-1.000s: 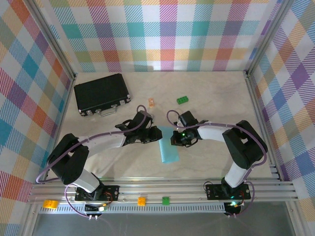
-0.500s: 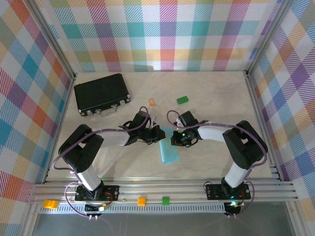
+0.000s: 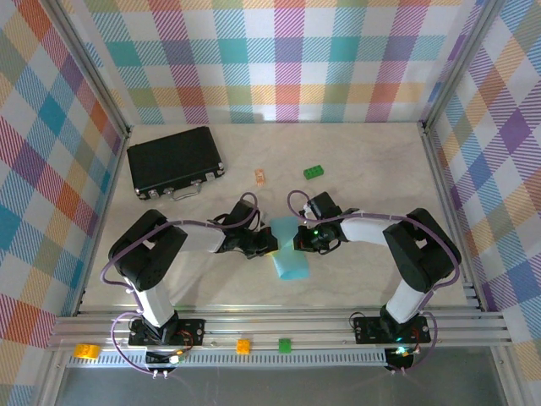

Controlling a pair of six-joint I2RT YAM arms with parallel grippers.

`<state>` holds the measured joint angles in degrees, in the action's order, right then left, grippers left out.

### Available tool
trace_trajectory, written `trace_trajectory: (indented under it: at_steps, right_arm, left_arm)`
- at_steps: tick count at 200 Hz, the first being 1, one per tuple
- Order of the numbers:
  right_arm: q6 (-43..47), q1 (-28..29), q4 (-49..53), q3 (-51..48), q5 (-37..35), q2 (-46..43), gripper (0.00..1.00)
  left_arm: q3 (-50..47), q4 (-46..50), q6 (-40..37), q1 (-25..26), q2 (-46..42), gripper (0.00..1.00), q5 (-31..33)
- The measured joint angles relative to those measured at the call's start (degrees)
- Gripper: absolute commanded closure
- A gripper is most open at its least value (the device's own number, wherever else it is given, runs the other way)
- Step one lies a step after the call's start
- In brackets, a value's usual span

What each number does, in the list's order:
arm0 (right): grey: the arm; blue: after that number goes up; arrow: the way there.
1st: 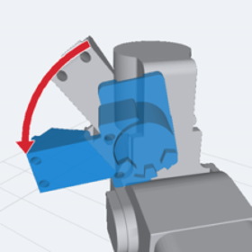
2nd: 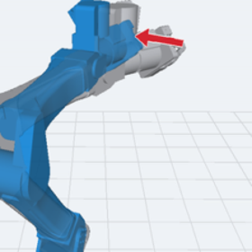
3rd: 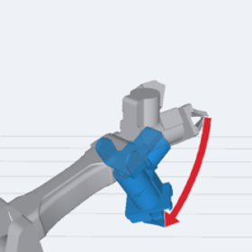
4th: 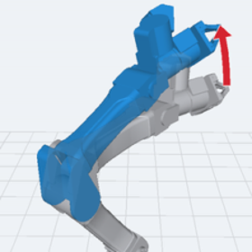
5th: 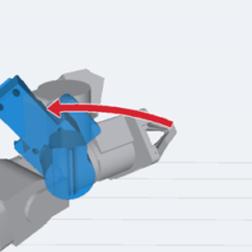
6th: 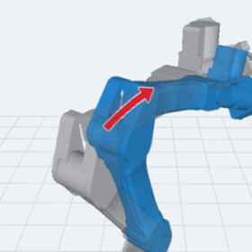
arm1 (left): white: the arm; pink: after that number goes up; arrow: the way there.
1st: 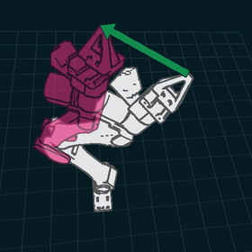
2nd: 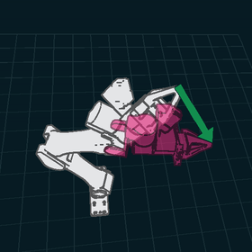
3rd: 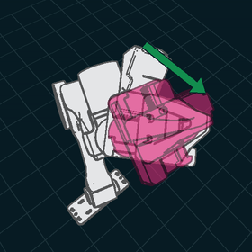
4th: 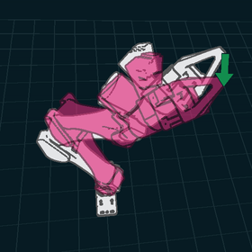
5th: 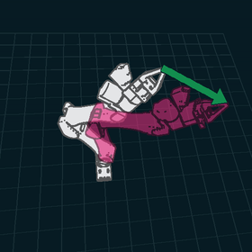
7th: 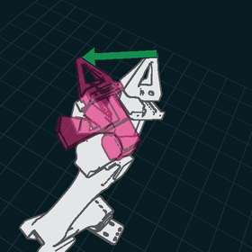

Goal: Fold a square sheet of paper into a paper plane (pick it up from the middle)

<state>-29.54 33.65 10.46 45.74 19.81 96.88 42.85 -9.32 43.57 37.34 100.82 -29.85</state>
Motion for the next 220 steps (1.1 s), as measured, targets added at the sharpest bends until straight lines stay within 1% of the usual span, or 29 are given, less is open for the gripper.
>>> trace_trajectory:
  at_steps: [46,86,121,154,201,220]
  right_arm:
    - [0.0,0.0,-0.1,-0.1,-0.1,-0.1,1.0]
    - [-0.2,0.0,-0.2,-0.2,-0.2,-0.2,1.0]
    - [-0.6,0.0,-0.3,-0.3,-0.2,-0.2,1.0]
    - [-1.0,0.0,-0.3,-0.3,-0.2,-0.2,1.0]
    - [-1.1,0.0,-0.3,-0.4,-0.3,-0.4,1.0]
    - [-1.1,0.0,-0.3,-0.5,-0.3,-0.4,1.0]
  left_arm:
    - [0.4,0.5,-1.7,0.0,0.0,1.0,0.1]
    - [4.3,6.4,-3.2,-0.5,-0.4,1.0,0.9]
    - [6.9,5.9,-4.0,-1.7,0.3,1.0,-0.8]
    - [7.3,5.2,-4.2,-2.8,4.5,1.0,-1.9]
    - [7.4,4.8,-5.3,-3.4,4.8,1.0,-2.5]
    - [8.4,6.5,-5.9,-3.4,4.8,1.0,-2.3]
